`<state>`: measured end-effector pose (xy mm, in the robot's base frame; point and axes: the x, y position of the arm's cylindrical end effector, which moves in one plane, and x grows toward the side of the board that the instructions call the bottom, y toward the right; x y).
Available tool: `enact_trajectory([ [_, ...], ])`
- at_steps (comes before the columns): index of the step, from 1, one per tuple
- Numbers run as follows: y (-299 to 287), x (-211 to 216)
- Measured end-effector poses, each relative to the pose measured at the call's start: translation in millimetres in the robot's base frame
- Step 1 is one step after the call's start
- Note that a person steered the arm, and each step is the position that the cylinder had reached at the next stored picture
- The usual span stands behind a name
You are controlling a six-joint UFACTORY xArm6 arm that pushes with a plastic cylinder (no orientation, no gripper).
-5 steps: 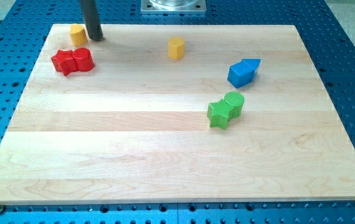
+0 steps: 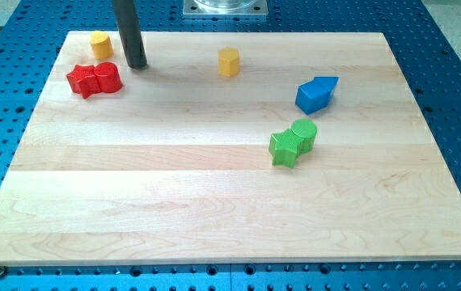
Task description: Drag the red star to the top center of the board
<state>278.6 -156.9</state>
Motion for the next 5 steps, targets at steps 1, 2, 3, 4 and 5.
enact_trajectory([
  [1,0.0,6.1],
  [2,15.2,33.4],
  [3,18.9,48.9],
  [4,3.5,83.1],
  [5,-72.9,100.5],
])
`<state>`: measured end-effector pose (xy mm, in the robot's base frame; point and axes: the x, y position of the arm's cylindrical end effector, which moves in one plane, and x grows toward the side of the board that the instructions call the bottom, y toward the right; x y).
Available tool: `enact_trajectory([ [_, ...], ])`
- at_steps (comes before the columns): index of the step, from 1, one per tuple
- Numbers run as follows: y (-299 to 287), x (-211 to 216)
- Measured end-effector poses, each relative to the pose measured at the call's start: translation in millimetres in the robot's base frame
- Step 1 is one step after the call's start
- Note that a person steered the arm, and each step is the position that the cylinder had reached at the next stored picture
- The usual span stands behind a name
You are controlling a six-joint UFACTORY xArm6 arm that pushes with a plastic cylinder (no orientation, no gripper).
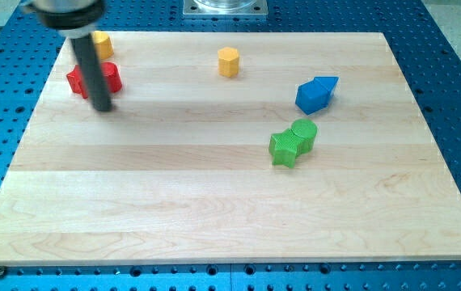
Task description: Drag the red star to the top center of the board
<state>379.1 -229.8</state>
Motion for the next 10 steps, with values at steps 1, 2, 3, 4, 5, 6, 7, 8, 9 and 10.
enact_trajectory([
  [1,-74.3,-0.1],
  [2,-56.9,-8.1],
  [3,-34.2,-48.1],
  [4,-8.7,-64.5],
  [5,54.3,-64.5],
  [6,105.4,-63.6],
  [7,45.0,-61.7],
  [8,28.9,-3.4],
  [9,73.8,7.7],
  [10,102.0,-12.0],
])
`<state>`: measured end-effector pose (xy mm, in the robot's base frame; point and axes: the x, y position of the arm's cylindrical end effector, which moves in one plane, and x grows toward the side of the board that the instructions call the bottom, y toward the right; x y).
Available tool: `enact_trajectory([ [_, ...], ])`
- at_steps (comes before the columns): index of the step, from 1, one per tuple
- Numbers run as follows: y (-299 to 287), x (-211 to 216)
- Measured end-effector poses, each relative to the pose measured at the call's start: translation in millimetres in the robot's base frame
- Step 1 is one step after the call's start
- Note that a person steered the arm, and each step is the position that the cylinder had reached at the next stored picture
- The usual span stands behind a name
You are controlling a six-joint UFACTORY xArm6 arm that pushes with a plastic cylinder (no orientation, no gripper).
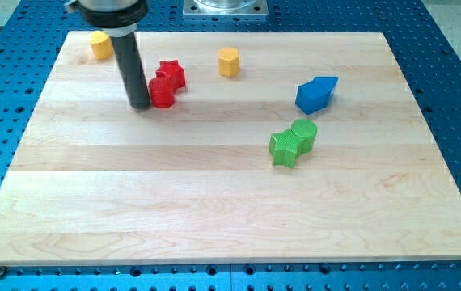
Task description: Drag the red star to the top center of the board
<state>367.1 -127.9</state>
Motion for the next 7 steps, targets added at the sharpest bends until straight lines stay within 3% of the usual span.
enact_trajectory([
  [2,42.0,-14.6],
  [4,2.5,-44.5],
  [7,78.4,-110.1],
])
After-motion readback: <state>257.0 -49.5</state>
